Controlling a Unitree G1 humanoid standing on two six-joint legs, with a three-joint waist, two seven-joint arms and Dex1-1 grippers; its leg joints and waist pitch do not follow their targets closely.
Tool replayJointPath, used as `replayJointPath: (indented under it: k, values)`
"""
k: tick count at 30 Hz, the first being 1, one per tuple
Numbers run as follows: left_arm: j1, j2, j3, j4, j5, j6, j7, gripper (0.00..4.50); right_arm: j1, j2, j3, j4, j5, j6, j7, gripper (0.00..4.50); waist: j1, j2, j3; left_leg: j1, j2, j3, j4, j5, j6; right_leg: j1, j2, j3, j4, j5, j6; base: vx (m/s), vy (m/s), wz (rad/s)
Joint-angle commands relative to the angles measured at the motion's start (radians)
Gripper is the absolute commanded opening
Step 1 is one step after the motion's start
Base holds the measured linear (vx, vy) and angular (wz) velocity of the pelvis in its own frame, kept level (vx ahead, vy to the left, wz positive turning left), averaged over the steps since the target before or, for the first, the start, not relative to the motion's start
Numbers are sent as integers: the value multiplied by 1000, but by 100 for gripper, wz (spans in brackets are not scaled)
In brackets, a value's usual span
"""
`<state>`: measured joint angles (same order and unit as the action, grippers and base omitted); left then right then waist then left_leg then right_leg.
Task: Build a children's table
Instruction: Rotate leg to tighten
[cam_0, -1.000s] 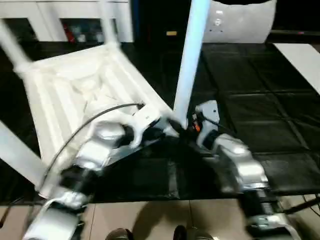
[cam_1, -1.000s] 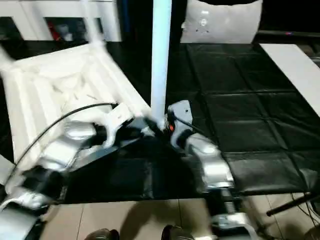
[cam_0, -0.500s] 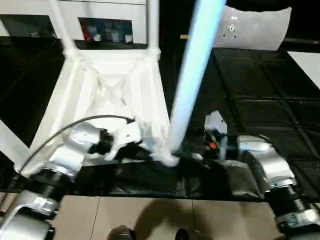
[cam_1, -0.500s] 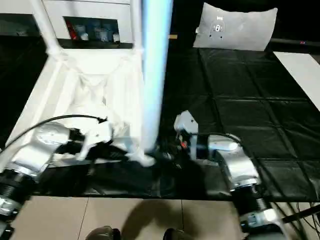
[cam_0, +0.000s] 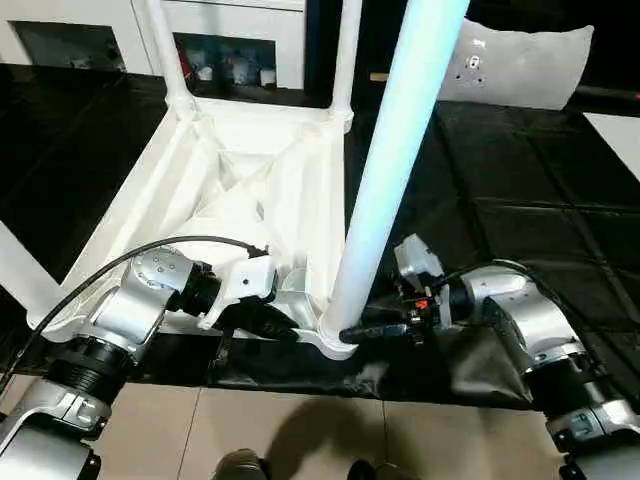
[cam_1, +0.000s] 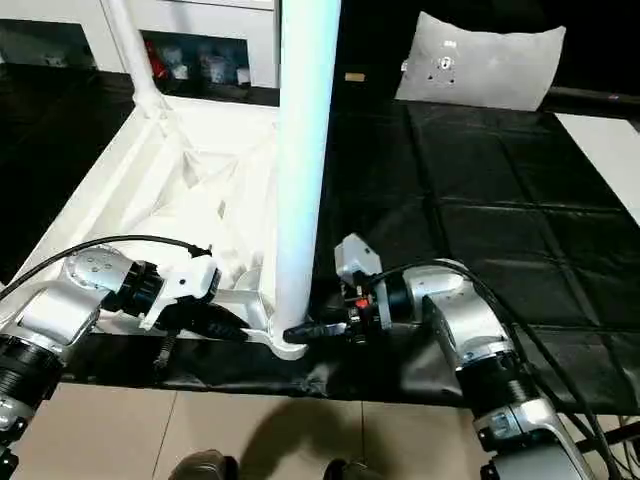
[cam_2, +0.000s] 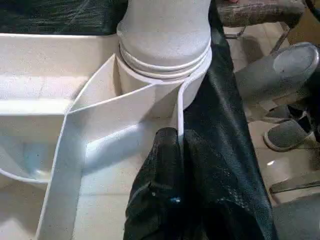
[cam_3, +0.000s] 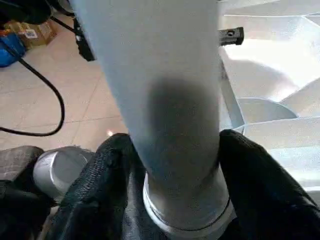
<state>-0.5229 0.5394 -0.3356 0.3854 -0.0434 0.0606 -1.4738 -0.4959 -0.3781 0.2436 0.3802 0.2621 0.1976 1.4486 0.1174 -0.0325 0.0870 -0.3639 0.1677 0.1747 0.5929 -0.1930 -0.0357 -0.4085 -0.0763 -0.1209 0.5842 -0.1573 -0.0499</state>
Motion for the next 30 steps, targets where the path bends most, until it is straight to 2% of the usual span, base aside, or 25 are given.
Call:
replayJointPath:
  k: [1, 2, 4, 8, 9, 16, 18, 19, 20, 21, 22, 24, 25, 26, 27, 28, 29, 30]
  values:
    - [-4, -10, -47, -22, -9, -16, -51, 0, -16, -12, 5, 5, 8, 12, 26, 247, -3, 0, -77, 13, 80, -20, -70, -110, 59, 61, -100, 75, -53, -237, -186, 0, 0, 0]
    - [-4, -10, -47, -22, -9, -16, -51, 0, -17, -12, 5, 5, 8, 14, 28, 247, -2, 0, -78, 12, 80, -20, -70, -105, 60, 61, -99, 74, -50, -229, -190, 0, 0, 0]
    - [-4, -8, -48, -23, -8, -16, -52, 0, -18, -13, 8, 6, 9, 18, 31, 215, -1, -1, -78, 13, 80, -20, -69, -106, 60, 61, -101, 74, -51, -230, -191, 0, 0, 0]
    - [-3, -4, -48, -17, -6, -21, -55, 0, -16, -11, 14, 1, 15, 31, 38, 200, -1, 0, -78, 12, 80, -20, -69, -108, 57, 62, -100, 74, -51, -229, -191, 0, 0, 0]
    - [-2, -4, -47, -15, -5, -21, -57, 0, -14, -11, 18, -3, 17, 37, 42, 200, 0, 2, -78, 12, 80, -21, -70, -110, 56, 62, -100, 74, -51, -232, -190, 0, 0, 0]
    - [-3, -25, -29, -21, -21, 25, -21, 0, 20, -8, 16, -49, 42, 97, 34, 195, 3, 1, -78, 13, 81, -20, -69, -103, 56, 62, -100, 75, -50, -218, -192, 0, 0, 0]
    - [-4, -46, -19, -29, -14, 65, 35, 0, 50, 21, 3, -90, 47, 126, -42, 195, 6, 3, -76, 15, 83, -20, -71, -112, 52, 60, -101, 76, -54, -230, -190, 0, 0, 0]
    - [-7, -69, -15, -30, 0, 83, 90, 0, 78, 61, -6, -116, 27, 124, -145, 195, 6, 1, -71, 15, 80, -22, -74, -141, 38, 58, -102, 75, -61, -282, -173, 0, 0, 0]
    - [-7, -69, -15, -30, 0, 83, 90, 0, 78, 61, -6, -116, 27, 124, -145, 195, 6, 0, -68, 17, 80, -22, -76, -164, 30, 58, -103, 76, -66, -318, -162, 0, 0, 0]
    - [-13, -103, -11, -25, 21, 118, 164, 0, 96, 113, -14, -126, -10, 124, -269, 195, -1, -2, -63, 19, 77, -26, -80, -207, 11, 58, -105, 74, -78, -412, -136, 0, 0, 0]
    - [-16, -114, -9, -21, 30, 129, 188, 0, 101, 130, -17, -131, -25, 128, -311, 195, -8, -2, -54, 28, 71, -30, -82, -261, -7, 54, -109, 69, -95, -540, -98, 0, 0, 0]
    - [-23, -137, -8, -14, 46, 157, 234, 0, 109, 159, -19, -143, -35, 163, -371, 194, -14, -1, -51, 35, 63, -33, -77, -300, -16, 52, -112, 61, -114, -661, -51, -28, 3, -4]
    - [-42, -196, 13, 8, 51, 203, 326, 0, 116, 225, -33, -158, -47, 221, -489, 194, -33, -1, -45, 29, 61, -39, -80, -322, -28, 55, -104, 49, -129, -731, 0, -57, 6, -8]
    - [-42, -196, 13, 8, 51, 203, 326, 0, 116, 225, -33, -158, -47, 221, -489, 193, -37, 4, -42, 42, 62, -41, -78, -358, -33, 48, -104, 37, -141, -756, 10, -58, 19, -9]
    - [-55, -224, 23, 20, 53, 224, 368, 0, 113, 259, -44, -155, -52, 241, -546, 193, -55, 7, -38, 56, 59, -48, -71, -428, -40, 49, -103, 10, -163, -805, 42, 0, 0, 0]
    - [-71, -258, 39, 34, 51, 249, 422, 0, 102, 299, -57, -140, -66, 252, -620, 193, -64, 18, -35, 61, 65, -52, -72, -476, -44, 51, -99, -9, -172, -804, 50, 0, 0, 0]
    - [-92, -294, 59, 51, 48, 280, 483, 0, 86, 344, -74, -117, -79, 257, -704, 193, -88, 30, -39, 63, 95, -69, -93, -611, -55, 77, -83, -49, -161, -710, 56, -79, 43, -9]
    - [-113, -330, 81, 68, 43, 307, 547, 0, 67, 390, -92, -91, -89, 256, -785, 193, -84, 45, -39, 17, 132, -85, -138, -690, -69, 122, -75, -22, -60, -561, 21, -120, 49, -5]
